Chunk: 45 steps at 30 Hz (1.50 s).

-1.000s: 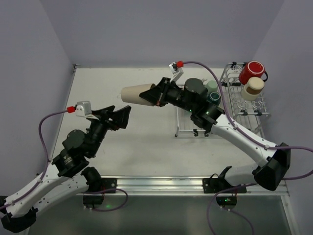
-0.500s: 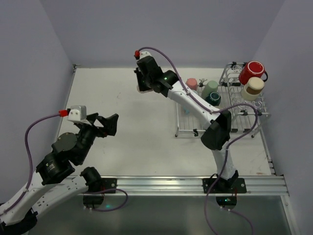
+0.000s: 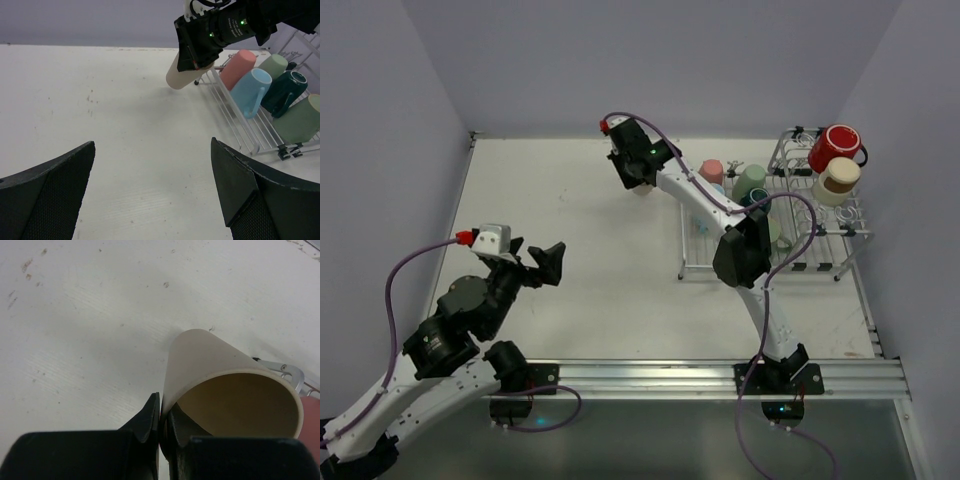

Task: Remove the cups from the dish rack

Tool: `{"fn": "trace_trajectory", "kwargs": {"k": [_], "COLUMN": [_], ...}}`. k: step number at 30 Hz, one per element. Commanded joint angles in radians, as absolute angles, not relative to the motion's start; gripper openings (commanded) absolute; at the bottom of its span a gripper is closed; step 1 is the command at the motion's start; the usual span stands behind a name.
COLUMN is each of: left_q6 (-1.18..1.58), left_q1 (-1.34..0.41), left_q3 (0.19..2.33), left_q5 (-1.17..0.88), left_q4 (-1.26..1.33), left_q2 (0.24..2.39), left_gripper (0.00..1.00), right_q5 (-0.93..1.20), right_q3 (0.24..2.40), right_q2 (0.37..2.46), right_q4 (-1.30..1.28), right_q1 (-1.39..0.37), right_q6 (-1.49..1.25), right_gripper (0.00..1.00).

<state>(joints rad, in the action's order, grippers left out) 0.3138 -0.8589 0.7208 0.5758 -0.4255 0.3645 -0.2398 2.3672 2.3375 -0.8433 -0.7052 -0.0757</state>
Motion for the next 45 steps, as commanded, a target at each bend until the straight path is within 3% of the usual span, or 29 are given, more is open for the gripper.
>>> {"fn": "trace_trajectory", "kwargs": {"k": [1,11,27,31,32,36,40,45], "left_q6": [0.268,0.264,0.261,0.259,0.259,0.259,0.259,0.259], "left_q1": [-0.839,-0.790,-0.749,-0.744,-0.744,-0.738,-0.735,-0.732], "left_q3": [0.707,0.698,0.692,0.692,0.690,0.690,0.690,0.689], "left_q5": [0.540,0.489,0.474,0.471,0.468,0.466,0.466,0.463], "left_q4": [-0.384,-0.370,-0.364,-0.361,-0.359,-0.360,-0.360,-0.362], "left_q2": [0.365,0.379,0.362,0.362,0.364,0.365,0.361,0.360], "left_gripper": [1.00,1.00,1.00,1.00,1.00,1.00,1.00,1.00], "right_q5": [-0.203,-0.120,-0.158,-0.157,-0.150,-0.146,-0.155,-0.181], "right_q3": [2.415,2.385,2.393,2.376,2.370,2.368,2.373,2.353], "right_q2": [2.348,2.384,2.436,2.402,2.390,2.320,2.272,2.215], "right_q4": [-0.847,-0.796,-0.798,-0.758,-0.744,-0.695,-0.661,-0.643], "right_q1": [-0.692,-0.681,-0.680,-0.681,-0.681,-0.681,-0.681,-0.681], "right_q6": [-0.009,-0.008,0.049,0.032,0.029,0.009,0.008,-0.040], "right_gripper": [0.00,0.01,0.09,0.25,0.35,0.54,0.66,0.72]}}
